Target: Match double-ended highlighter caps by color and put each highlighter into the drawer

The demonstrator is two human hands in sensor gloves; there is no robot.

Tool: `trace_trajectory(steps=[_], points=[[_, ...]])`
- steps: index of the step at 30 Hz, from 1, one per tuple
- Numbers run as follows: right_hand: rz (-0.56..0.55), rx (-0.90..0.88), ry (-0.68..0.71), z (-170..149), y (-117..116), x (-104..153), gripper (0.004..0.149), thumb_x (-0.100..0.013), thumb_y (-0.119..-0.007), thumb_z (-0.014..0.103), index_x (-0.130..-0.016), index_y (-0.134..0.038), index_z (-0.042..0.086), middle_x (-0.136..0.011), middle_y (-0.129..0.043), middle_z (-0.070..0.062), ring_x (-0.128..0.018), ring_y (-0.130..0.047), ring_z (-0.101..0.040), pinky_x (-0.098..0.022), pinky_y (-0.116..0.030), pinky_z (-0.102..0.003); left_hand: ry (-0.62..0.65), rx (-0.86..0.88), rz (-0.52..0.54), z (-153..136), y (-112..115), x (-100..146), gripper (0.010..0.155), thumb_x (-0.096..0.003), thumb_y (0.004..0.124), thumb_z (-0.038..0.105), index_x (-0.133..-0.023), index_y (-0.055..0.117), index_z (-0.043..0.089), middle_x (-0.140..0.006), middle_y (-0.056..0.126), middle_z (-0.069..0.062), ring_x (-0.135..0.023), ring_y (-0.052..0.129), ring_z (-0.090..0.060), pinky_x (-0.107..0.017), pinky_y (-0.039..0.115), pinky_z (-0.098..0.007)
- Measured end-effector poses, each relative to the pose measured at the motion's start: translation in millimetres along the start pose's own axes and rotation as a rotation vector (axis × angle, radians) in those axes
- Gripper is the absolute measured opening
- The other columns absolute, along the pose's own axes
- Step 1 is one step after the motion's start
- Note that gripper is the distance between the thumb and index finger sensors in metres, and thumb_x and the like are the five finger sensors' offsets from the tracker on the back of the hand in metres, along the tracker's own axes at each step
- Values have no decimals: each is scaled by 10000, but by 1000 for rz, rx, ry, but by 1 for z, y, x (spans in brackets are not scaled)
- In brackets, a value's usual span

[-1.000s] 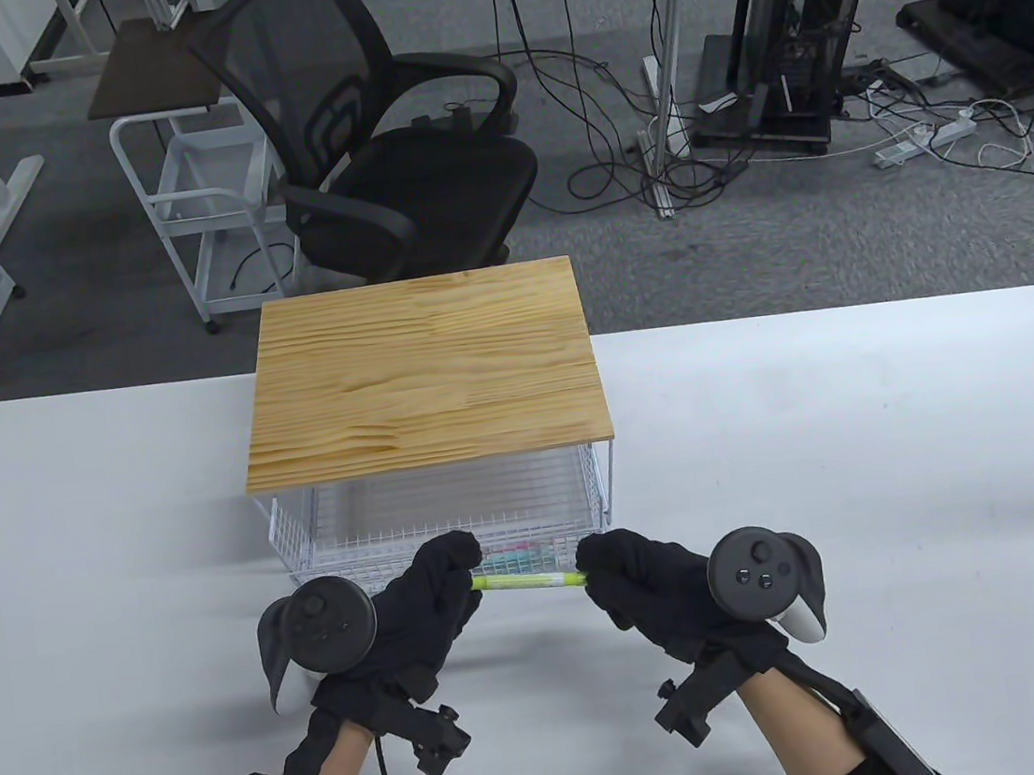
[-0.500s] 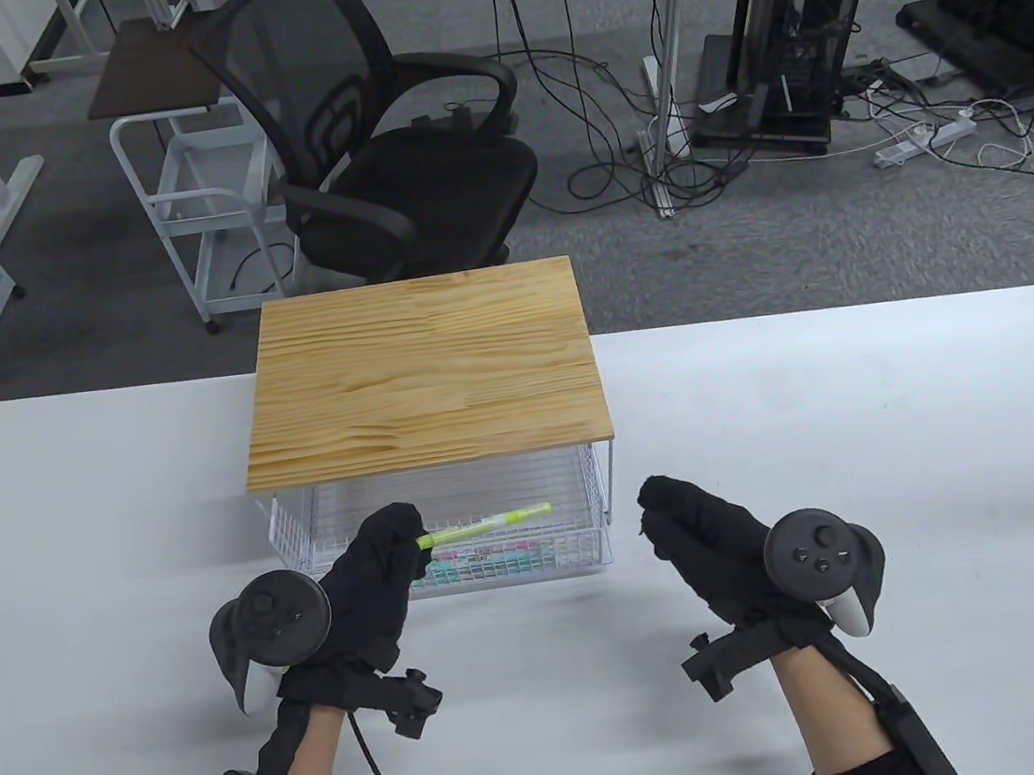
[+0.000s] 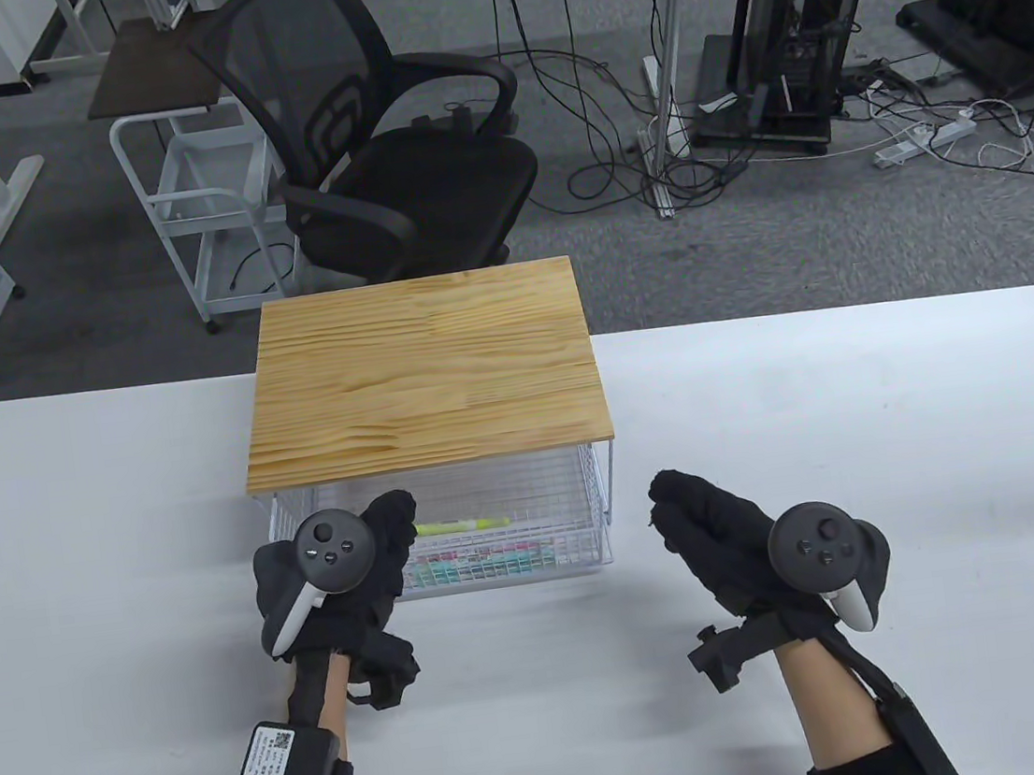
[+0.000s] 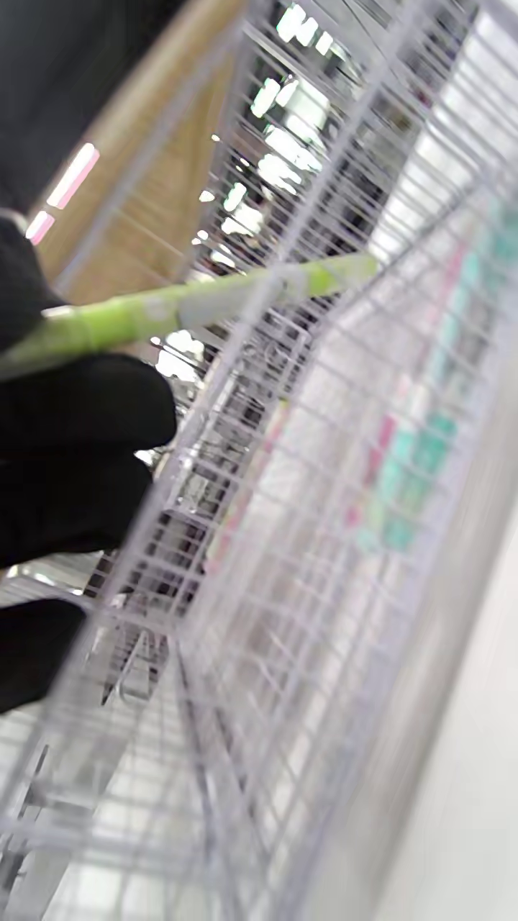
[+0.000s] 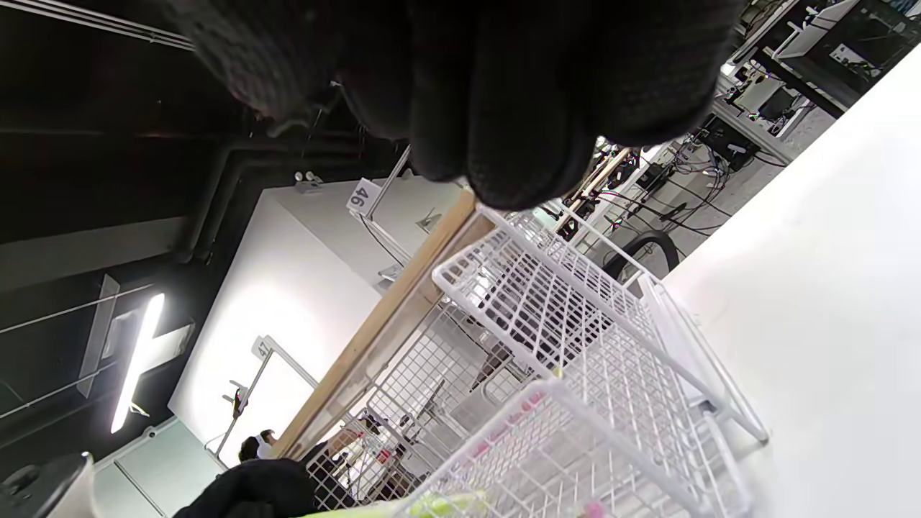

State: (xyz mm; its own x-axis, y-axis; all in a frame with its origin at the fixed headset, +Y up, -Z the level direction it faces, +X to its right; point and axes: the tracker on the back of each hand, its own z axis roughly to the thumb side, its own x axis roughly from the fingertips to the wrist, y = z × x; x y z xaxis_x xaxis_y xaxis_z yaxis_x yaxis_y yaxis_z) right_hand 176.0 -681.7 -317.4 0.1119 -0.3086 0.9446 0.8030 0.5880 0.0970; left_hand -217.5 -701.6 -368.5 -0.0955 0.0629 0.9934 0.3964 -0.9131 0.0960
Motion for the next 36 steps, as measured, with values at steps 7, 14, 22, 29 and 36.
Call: trace_trajectory(steps=[7, 14, 22, 29, 36], points=[[9, 19, 5, -1, -2, 0, 500, -581, -696, 449, -1016, -683, 201, -881, -862, -102, -651, -967, -250, -579, -796, -487, -95, -179, 41, 2, 13, -3, 580, -583, 537, 413, -1142, 402, 336, -1240, 665, -70, -1129, 658, -434, -733, 471, -822], [3, 10, 4, -1, -1, 0, 499, -582, -696, 449, -1016, -684, 202, -881, -862, -101, -652, -966, -252, -580, -795, -487, 11, -256, 65, 12, 13, 7, 761, -509, 640, 591, -1157, 315, 358, -1333, 335, -89, -1219, 404, -415, -834, 355, -711], [3, 4, 1, -2, 0, 0, 503, -576, -700, 452, -1014, -690, 203, -876, -870, -103, -647, -971, -252, -575, -799, -491, 6, -649, 110, 32, 48, 3, 588, -563, 776, 479, -1105, 555, 421, -1157, 833, 63, -1066, 860, -258, -768, 700, -595], [4, -3, -16, -5, 0, 0, 500, -582, -695, 450, -1016, -684, 201, -882, -862, -102, -653, -967, -252, -581, -795, -488, 53, -810, 315, 37, 56, 6, 398, -557, 784, 399, -947, 719, 443, -910, 964, 146, -827, 998, -151, -654, 859, -467], [-2, -17, -21, -6, 1, 0, 500, -582, -694, 450, -1016, -685, 201, -882, -861, -103, -653, -966, -253, -581, -795, -489, 29, -827, 315, 41, 55, -7, 381, -544, 790, 404, -918, 736, 456, -891, 979, 154, -812, 1013, -137, -643, 874, -459]])
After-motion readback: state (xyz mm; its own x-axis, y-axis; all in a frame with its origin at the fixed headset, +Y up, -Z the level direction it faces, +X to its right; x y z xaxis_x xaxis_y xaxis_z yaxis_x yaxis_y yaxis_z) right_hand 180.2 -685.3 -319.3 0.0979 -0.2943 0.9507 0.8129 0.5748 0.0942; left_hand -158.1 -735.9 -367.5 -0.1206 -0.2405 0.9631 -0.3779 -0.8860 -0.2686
